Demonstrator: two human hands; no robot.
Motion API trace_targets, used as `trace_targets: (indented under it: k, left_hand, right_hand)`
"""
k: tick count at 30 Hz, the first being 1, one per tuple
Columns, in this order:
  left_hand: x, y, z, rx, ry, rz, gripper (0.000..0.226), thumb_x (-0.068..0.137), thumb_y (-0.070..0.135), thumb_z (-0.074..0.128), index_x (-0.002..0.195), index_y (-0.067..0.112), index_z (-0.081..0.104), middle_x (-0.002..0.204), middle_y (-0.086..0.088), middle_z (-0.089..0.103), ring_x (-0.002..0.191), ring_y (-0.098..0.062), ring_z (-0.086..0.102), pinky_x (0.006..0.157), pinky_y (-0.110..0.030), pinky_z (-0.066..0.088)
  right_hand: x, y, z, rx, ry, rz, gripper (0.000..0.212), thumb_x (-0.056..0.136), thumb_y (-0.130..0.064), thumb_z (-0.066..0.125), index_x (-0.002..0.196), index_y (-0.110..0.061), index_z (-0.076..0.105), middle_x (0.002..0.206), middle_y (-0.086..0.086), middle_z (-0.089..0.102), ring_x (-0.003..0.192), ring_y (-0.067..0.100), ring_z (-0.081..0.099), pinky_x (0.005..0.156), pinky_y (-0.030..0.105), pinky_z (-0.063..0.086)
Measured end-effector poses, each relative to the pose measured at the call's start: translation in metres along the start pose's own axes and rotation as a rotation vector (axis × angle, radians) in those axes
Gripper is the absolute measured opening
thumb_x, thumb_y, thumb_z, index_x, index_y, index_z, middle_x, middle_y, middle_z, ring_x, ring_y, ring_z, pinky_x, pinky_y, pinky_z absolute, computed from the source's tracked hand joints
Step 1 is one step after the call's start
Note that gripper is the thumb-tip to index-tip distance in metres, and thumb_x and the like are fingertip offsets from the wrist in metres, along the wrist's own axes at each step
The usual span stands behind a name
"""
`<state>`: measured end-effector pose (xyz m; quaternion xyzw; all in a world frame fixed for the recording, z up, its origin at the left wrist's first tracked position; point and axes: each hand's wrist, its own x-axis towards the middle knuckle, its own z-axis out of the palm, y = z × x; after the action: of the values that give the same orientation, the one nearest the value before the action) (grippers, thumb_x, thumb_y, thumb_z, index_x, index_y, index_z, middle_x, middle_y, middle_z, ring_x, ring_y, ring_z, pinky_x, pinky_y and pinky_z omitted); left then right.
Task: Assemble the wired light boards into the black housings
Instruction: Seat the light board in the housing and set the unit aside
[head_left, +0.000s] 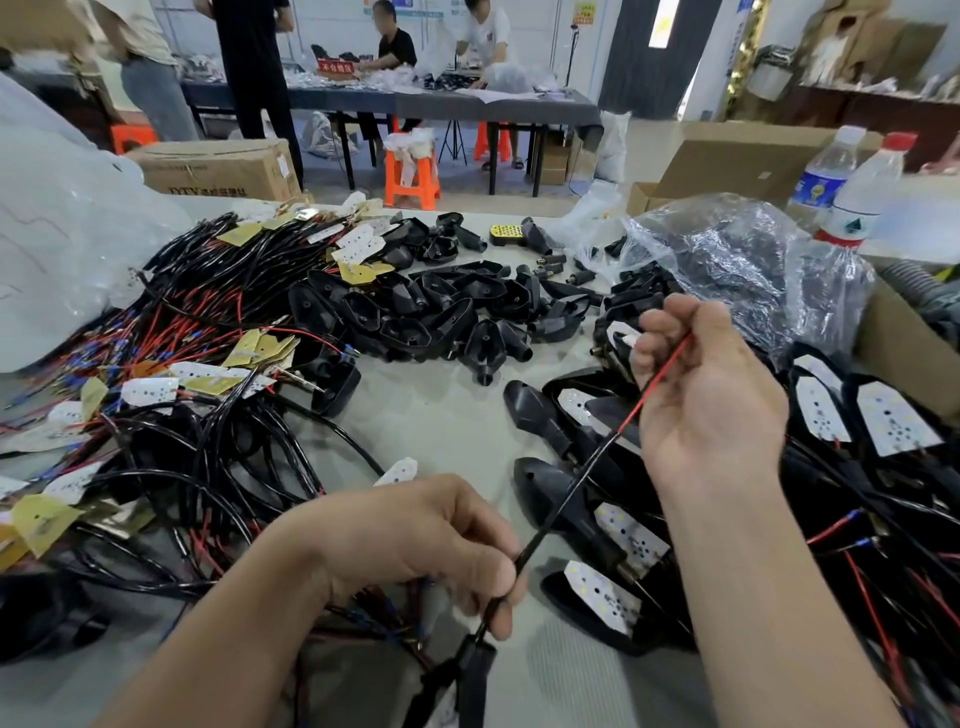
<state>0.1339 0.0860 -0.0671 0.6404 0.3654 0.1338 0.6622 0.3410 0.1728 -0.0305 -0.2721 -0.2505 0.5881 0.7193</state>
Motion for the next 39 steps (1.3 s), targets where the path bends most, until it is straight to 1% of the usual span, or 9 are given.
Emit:
trace_targets:
  k: [4, 8, 12, 17, 22, 25, 28, 34, 39]
  left_hand:
    - [0.006, -0.006, -0.003, -0.091, 0.287, 0.037, 0.013, 0.093, 0.017, 0.068, 0.083, 0.018, 0.076, 0.081, -0.010, 0.075, 0.071, -0.018, 0.066, 0.069, -0.023, 0.053]
    - [0.014, -0.009, -0.005, -0.245, 0.586, 0.105, 0.008, 0.086, 0.019, 0.074, 0.080, 0.017, 0.079, 0.075, -0.012, 0.073, 0.065, -0.016, 0.065, 0.063, -0.022, 0.053]
    - [0.017, -0.009, -0.006, -0.253, 0.717, 0.143, 0.010, 0.081, 0.021, 0.072, 0.078, 0.016, 0.079, 0.073, -0.011, 0.072, 0.067, -0.014, 0.064, 0.065, -0.022, 0.054]
    - [0.016, -0.009, -0.007, -0.124, 0.700, 0.098, 0.016, 0.090, 0.017, 0.076, 0.075, 0.020, 0.081, 0.080, -0.008, 0.076, 0.084, -0.013, 0.068, 0.072, -0.018, 0.054]
    - [0.015, -0.011, -0.007, -0.086, 0.727, 0.051, 0.014, 0.072, 0.032, 0.081, 0.079, 0.020, 0.082, 0.077, -0.008, 0.078, 0.069, -0.009, 0.070, 0.067, -0.013, 0.052]
    - [0.017, -0.016, -0.006, -0.024, 0.768, 0.016, 0.005, 0.078, 0.027, 0.085, 0.079, 0.023, 0.082, 0.076, -0.004, 0.079, 0.066, -0.007, 0.070, 0.065, -0.012, 0.051]
    - [0.020, -0.018, -0.007, 0.067, 0.798, -0.032, 0.005, 0.081, 0.029, 0.086, 0.078, 0.027, 0.082, 0.076, 0.001, 0.079, 0.068, -0.007, 0.071, 0.069, -0.018, 0.055]
    - [0.015, -0.006, -0.005, 0.044, 0.572, 0.029, 0.027, 0.065, 0.046, 0.083, 0.079, 0.023, 0.083, 0.081, -0.002, 0.080, 0.070, -0.005, 0.069, 0.070, -0.018, 0.053]
    - [0.014, -0.009, -0.003, -0.072, 0.576, 0.035, 0.035, 0.064, 0.042, 0.086, 0.093, 0.022, 0.083, 0.086, -0.003, 0.080, 0.075, -0.012, 0.072, 0.067, -0.020, 0.056]
  right_hand:
    - [-0.007, 0.005, -0.003, -0.081, -0.108, 0.183, 0.042, 0.107, -0.038, 0.045, 0.113, -0.003, 0.067, 0.098, 0.017, 0.075, 0.082, 0.024, 0.070, 0.078, 0.035, 0.062]
    - [-0.025, 0.028, 0.003, -0.525, -0.337, 0.305, 0.020, 0.103, -0.010, 0.052, 0.115, -0.010, 0.068, 0.105, 0.014, 0.077, 0.094, 0.021, 0.069, 0.088, 0.038, 0.056]
    - [-0.033, 0.037, 0.005, -0.600, -0.452, 0.313, 0.023, 0.101, -0.002, 0.050, 0.104, -0.010, 0.072, 0.096, 0.014, 0.076, 0.086, 0.020, 0.071, 0.078, 0.030, 0.059]
    - [-0.032, 0.040, 0.005, -0.598, -0.352, 0.200, 0.025, 0.097, 0.007, 0.053, 0.089, -0.009, 0.071, 0.079, 0.009, 0.076, 0.074, 0.022, 0.064, 0.068, 0.024, 0.057]
    - [-0.032, 0.048, 0.012, -0.529, -0.245, 0.182, 0.022, 0.103, -0.002, 0.049, 0.098, -0.012, 0.067, 0.078, 0.006, 0.075, 0.065, 0.015, 0.068, 0.062, 0.025, 0.057]
    - [-0.024, 0.043, 0.010, -0.408, -0.170, 0.127, 0.020, 0.105, -0.005, 0.047, 0.101, -0.011, 0.065, 0.076, 0.005, 0.074, 0.063, 0.016, 0.069, 0.072, 0.035, 0.058]
    - [-0.019, 0.037, 0.005, -0.268, -0.114, 0.105, 0.020, 0.105, -0.009, 0.051, 0.093, -0.009, 0.066, 0.074, 0.005, 0.072, 0.064, 0.016, 0.067, 0.068, 0.028, 0.058]
    - [-0.014, 0.034, 0.005, -0.112, -0.082, 0.075, 0.020, 0.103, -0.008, 0.054, 0.088, -0.004, 0.067, 0.070, 0.007, 0.070, 0.060, 0.016, 0.065, 0.061, 0.024, 0.057]
    - [-0.019, 0.047, 0.001, -0.410, -0.197, 0.189, 0.023, 0.103, -0.007, 0.053, 0.085, -0.006, 0.068, 0.061, 0.008, 0.067, 0.044, 0.011, 0.056, 0.047, 0.023, 0.050]
